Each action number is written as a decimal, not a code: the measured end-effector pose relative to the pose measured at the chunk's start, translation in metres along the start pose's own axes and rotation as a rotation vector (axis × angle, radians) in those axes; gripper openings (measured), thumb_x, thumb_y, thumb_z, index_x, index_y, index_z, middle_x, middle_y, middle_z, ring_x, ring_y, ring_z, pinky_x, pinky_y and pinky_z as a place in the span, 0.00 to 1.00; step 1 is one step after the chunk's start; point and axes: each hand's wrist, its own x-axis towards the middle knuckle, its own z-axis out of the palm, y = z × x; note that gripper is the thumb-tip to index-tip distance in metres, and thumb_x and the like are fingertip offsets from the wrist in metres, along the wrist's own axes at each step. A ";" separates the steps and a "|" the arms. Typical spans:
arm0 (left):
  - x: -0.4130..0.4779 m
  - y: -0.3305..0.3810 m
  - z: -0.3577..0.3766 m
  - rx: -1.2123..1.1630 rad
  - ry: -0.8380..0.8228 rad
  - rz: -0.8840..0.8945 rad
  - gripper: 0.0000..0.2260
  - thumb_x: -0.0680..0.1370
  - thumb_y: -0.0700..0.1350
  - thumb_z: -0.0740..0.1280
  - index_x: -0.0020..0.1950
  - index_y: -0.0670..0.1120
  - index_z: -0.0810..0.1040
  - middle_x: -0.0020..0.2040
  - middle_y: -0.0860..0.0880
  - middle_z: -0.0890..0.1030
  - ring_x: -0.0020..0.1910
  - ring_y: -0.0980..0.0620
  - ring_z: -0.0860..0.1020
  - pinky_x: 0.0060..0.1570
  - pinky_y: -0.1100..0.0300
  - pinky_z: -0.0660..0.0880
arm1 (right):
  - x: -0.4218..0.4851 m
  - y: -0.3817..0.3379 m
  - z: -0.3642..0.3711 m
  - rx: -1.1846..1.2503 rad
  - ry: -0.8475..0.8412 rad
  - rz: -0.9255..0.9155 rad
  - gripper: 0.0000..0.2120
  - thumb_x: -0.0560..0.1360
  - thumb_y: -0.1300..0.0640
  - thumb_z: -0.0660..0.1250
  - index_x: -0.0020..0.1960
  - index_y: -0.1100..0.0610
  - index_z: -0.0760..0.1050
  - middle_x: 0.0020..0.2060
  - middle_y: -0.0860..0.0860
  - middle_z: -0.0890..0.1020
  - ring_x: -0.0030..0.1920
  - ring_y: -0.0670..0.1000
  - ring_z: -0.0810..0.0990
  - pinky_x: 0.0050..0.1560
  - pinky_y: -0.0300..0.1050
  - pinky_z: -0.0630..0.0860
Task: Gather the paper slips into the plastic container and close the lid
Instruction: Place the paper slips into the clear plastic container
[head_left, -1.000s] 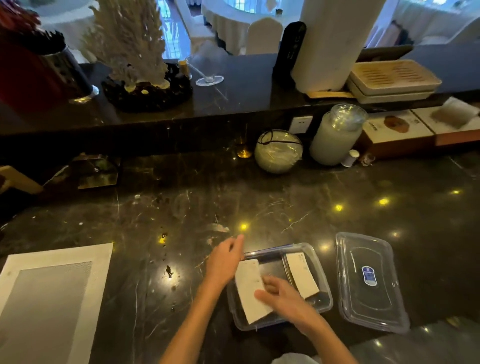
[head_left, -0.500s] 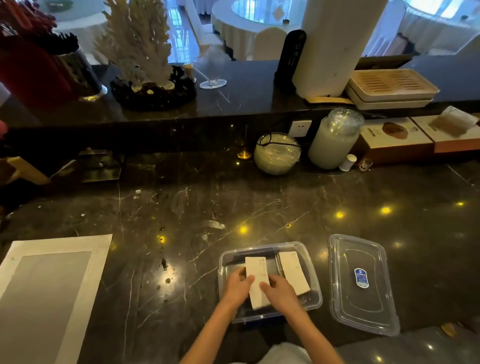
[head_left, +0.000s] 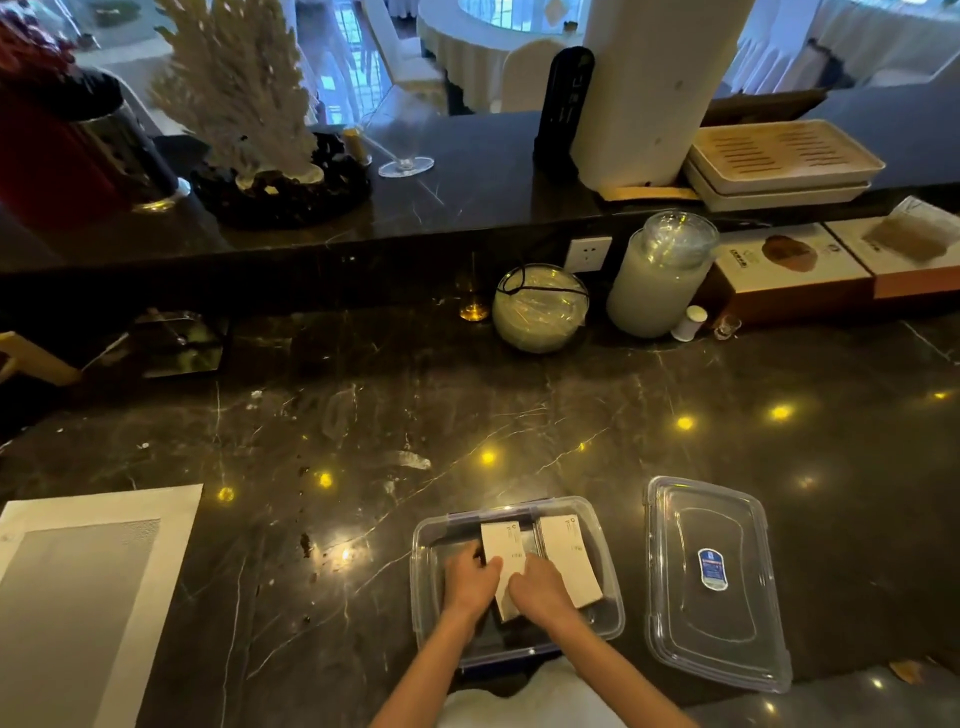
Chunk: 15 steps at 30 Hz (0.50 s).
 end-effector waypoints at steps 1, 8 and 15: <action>0.001 -0.001 0.000 0.012 0.016 -0.003 0.15 0.79 0.36 0.65 0.66 0.42 0.77 0.60 0.44 0.83 0.54 0.52 0.81 0.53 0.60 0.80 | 0.001 0.000 0.002 -0.004 0.000 -0.003 0.14 0.79 0.60 0.61 0.64 0.59 0.75 0.60 0.56 0.81 0.62 0.55 0.79 0.65 0.50 0.76; -0.001 0.000 0.005 0.090 0.044 0.024 0.16 0.78 0.37 0.66 0.66 0.43 0.77 0.62 0.44 0.81 0.62 0.46 0.79 0.63 0.48 0.77 | 0.000 0.001 0.014 -0.009 0.037 -0.053 0.17 0.79 0.56 0.64 0.67 0.56 0.72 0.60 0.54 0.80 0.62 0.54 0.78 0.65 0.49 0.76; -0.009 0.001 0.006 -0.062 -0.037 -0.056 0.11 0.81 0.40 0.59 0.60 0.47 0.78 0.58 0.45 0.82 0.57 0.48 0.80 0.60 0.49 0.78 | -0.002 0.003 0.014 0.023 0.059 -0.056 0.21 0.78 0.59 0.64 0.70 0.56 0.67 0.61 0.53 0.79 0.63 0.54 0.78 0.60 0.44 0.73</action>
